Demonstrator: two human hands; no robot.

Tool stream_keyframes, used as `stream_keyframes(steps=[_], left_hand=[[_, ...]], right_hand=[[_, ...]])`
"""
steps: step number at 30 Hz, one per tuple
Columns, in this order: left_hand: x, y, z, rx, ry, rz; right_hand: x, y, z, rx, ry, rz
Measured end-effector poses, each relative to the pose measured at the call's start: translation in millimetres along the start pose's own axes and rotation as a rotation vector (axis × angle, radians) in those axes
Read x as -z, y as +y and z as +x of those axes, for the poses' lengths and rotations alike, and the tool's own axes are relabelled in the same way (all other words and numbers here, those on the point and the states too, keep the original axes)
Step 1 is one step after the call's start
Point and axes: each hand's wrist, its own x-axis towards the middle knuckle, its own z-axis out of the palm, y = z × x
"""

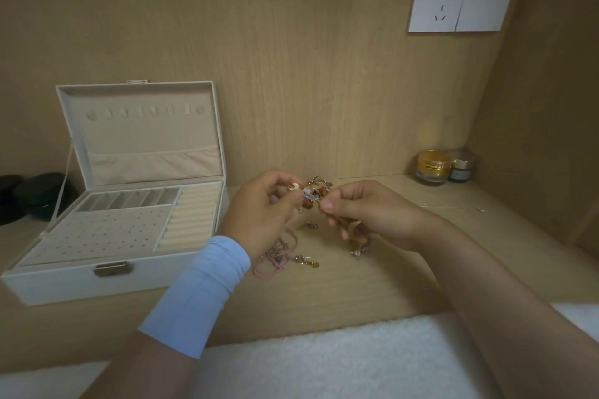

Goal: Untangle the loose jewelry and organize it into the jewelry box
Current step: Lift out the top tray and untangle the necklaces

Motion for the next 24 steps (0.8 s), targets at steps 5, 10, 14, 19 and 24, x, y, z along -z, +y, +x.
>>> stream_keyframes(steps=[5, 10, 14, 19, 24], left_hand=[[5, 4, 7, 0.061, 0.169, -0.321], [8, 5, 7, 0.144, 0.144, -0.655], [6, 4, 7, 0.182, 0.143, -0.612], [0, 1, 2, 0.169, 0.051, -0.229], [-15, 6, -10, 0.206, -0.400, -0.047]], right_hand=[[7, 4, -2, -0.058, -0.045, -0.057], [11, 11, -1, -0.114, -0.029, -0.137], [14, 13, -1, -0.126, 0.011, -0.278], [20, 13, 0, -0.098, 0.035, -0.212], [23, 13, -3, -0.114, -0.026, -0.219]])
